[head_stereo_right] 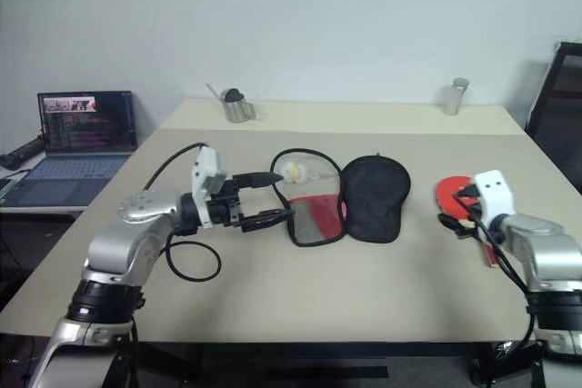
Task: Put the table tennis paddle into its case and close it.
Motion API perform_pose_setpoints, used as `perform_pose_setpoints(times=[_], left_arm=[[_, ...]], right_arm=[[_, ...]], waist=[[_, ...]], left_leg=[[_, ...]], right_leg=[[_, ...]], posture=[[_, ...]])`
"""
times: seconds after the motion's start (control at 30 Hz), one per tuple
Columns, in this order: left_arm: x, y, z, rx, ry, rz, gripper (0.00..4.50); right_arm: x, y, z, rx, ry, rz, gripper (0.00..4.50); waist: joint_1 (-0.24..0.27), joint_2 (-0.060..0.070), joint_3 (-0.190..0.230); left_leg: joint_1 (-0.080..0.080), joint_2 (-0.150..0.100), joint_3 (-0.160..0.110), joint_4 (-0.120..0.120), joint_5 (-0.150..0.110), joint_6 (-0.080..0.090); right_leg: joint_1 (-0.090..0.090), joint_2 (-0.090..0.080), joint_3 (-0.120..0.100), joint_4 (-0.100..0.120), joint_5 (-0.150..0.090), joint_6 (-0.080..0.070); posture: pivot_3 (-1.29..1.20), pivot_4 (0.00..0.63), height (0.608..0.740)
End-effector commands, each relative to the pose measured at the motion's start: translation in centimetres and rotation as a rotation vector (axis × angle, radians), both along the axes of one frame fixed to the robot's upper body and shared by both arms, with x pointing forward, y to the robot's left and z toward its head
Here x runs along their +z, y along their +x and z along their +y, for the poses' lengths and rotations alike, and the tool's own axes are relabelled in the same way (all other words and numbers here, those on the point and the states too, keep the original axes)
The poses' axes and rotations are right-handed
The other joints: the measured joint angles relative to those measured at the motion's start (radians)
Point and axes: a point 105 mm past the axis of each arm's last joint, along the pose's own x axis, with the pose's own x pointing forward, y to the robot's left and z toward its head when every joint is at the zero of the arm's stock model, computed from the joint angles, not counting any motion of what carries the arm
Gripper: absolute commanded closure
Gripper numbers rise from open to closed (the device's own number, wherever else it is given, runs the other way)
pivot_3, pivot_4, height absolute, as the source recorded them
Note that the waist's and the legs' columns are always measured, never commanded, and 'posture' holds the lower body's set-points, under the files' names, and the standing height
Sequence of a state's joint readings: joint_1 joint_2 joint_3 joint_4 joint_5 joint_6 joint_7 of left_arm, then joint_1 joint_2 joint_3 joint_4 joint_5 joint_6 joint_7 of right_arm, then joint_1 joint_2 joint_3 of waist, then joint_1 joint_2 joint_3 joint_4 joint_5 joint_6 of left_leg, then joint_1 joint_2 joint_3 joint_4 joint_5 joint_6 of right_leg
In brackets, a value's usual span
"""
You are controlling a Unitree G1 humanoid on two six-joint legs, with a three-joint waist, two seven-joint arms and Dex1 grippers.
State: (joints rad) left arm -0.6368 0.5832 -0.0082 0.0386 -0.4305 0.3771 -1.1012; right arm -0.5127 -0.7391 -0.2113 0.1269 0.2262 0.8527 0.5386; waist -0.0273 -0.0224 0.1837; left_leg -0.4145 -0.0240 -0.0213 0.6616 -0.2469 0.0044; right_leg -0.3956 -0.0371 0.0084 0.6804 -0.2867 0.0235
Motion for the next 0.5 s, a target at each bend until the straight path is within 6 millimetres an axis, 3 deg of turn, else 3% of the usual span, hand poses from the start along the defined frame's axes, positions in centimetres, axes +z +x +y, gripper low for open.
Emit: perform_pose_setpoints(times=[0.03,0.5], left_arm=[[0.9,-0.5,-1.0,-0.04,-0.003,-0.046,0.0],[0.6,-0.3,-0.8,-0.045,0.014,-0.041,0.0]], right_arm=[[0.7,-0.4,-2.7,-0.121,0.019,-0.047,0.01],[-3.6,-0.2,-4.5,-0.189,0.096,0.08,0.01]], waist=[[-0.002,0.0,0.0],[-0.002,0.0,0.0]], left_leg=[[0.0,0.0,0.0,0.0,0.0,0.0],[0.0,0.0,0.001,0.001,0.0,0.0]], right_leg=[[0.0,0.0,0.0,0.0,0.0,0.0],[0.0,0.0,0.001,0.0,0.0,0.0]], posture=[[0.0,0.15,0.74],[0.0,0.15,0.74]])
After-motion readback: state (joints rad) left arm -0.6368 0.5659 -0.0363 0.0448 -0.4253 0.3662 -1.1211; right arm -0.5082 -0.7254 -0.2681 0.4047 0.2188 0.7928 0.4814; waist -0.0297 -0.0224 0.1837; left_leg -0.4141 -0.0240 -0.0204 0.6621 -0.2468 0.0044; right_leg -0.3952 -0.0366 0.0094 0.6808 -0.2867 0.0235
